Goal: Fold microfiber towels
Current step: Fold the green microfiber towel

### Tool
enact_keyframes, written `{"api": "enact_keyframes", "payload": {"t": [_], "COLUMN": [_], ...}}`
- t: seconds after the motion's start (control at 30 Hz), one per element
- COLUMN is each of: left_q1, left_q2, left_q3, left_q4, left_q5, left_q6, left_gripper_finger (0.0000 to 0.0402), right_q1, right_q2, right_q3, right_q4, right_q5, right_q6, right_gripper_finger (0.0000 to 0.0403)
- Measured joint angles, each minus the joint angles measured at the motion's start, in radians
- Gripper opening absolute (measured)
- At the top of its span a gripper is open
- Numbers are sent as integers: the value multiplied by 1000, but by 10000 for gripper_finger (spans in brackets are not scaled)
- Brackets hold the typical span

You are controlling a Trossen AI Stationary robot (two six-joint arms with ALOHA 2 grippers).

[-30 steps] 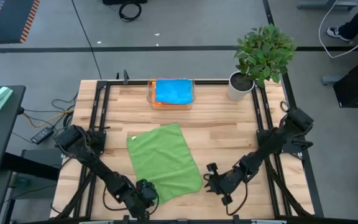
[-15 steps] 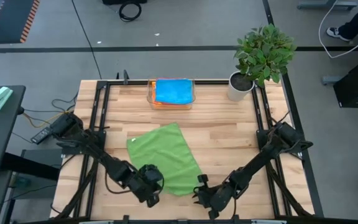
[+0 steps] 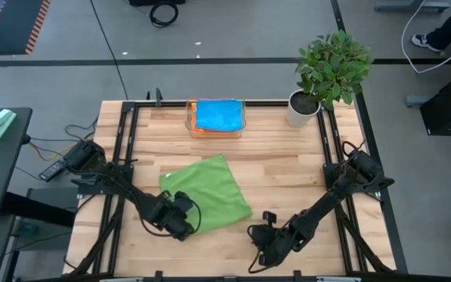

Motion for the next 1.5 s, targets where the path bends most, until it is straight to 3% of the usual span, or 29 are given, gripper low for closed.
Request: {"api": "enact_keyframes", "payload": {"t": [0.27,0.4,0.63,0.8,1.1,1.5], "left_q1": [-11,-11,-16,-16,-16,-16], "left_q2": [0,0,0,0,0,0], "left_q3": [0,0,0,0,0,0], "left_q4": [22,27,33,34,33,43], "left_q5": [0,0,0,-1,-10,-13], "left_q6": [66,72,74,75,77,66], "left_gripper_finger": [13,6,15,6,10,9], "right_q1": [-69,-149,-244,-286,-285,-290], "right_q2": [-5,-65,-120,-85,-79,-77], "right_q3": [4,4,5,3,4,-51], "right_q4": [-10,-107,-188,-195,-186,-155], "right_q5": [55,35,89,78,8,35], "right_q6": [41,35,-252,-316,-322,-306], "right_gripper_finger": [106,106,106,106,106,106]}}
